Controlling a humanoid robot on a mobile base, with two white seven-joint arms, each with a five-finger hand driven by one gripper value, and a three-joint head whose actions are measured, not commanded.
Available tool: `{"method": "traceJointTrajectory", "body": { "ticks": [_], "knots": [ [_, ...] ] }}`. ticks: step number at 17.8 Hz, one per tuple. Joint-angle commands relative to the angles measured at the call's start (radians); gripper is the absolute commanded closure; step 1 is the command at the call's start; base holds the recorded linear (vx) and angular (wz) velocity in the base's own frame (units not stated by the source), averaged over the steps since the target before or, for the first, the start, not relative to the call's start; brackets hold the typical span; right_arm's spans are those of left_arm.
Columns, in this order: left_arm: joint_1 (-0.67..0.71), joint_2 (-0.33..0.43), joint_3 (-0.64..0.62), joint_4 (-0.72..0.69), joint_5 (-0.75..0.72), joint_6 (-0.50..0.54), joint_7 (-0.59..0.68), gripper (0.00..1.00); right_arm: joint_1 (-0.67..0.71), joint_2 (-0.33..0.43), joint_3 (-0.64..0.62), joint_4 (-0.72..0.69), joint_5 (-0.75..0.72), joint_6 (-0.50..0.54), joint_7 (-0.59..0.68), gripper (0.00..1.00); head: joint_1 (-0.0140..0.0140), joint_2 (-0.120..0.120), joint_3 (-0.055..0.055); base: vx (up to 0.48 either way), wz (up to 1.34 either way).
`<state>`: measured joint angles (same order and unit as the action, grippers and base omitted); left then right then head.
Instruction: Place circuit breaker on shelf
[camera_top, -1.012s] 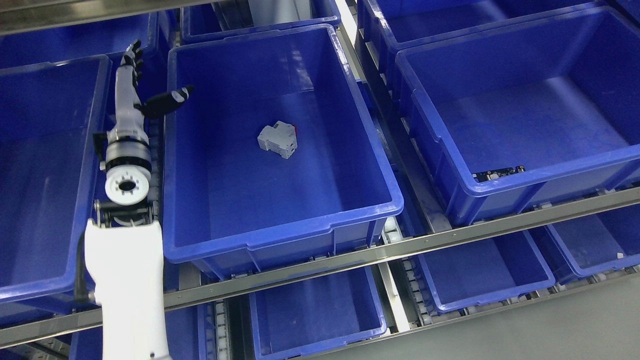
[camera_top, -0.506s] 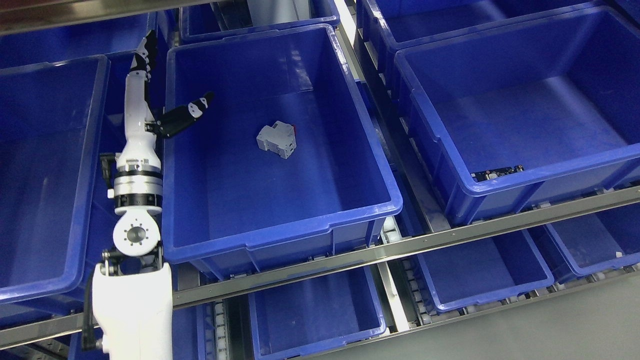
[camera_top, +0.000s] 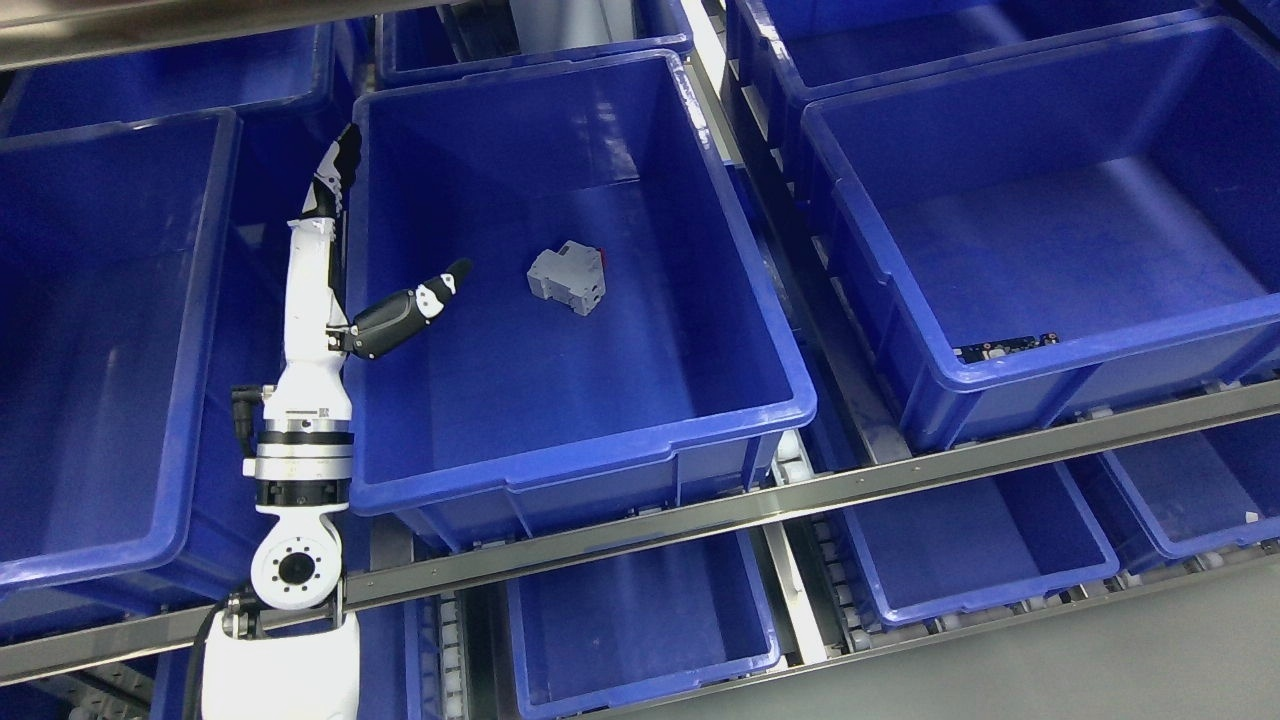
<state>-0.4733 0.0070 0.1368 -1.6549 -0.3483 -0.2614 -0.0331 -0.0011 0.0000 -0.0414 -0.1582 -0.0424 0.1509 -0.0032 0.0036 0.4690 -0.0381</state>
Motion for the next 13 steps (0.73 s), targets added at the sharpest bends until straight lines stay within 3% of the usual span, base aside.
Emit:
{"method": "traceJointTrajectory", "body": {
  "ticks": [1,5,13],
  "knots": [
    [0.027,0.010,0.023,-0.059,0.011,-0.007,0.002,0.00,0.016,-0.017,0.000,0.000,0.001,-0.103,0.000,0.00,0.0000,0.000,0.000,-0.021,0.11],
    [0.028,0.010,0.027,-0.059,0.037,-0.002,0.002,0.00,0.016,-0.017,0.000,0.000,0.001,-0.103,0.000,0.00,0.0000,0.000,0.000,-0.117,-0.01],
    [0.027,0.010,0.030,-0.059,0.040,-0.001,0.002,0.00,0.016,-0.017,0.000,0.000,0.001,-0.103,0.000,0.00,0.0000,0.000,0.000,-0.295,-0.12]
  ]
}}
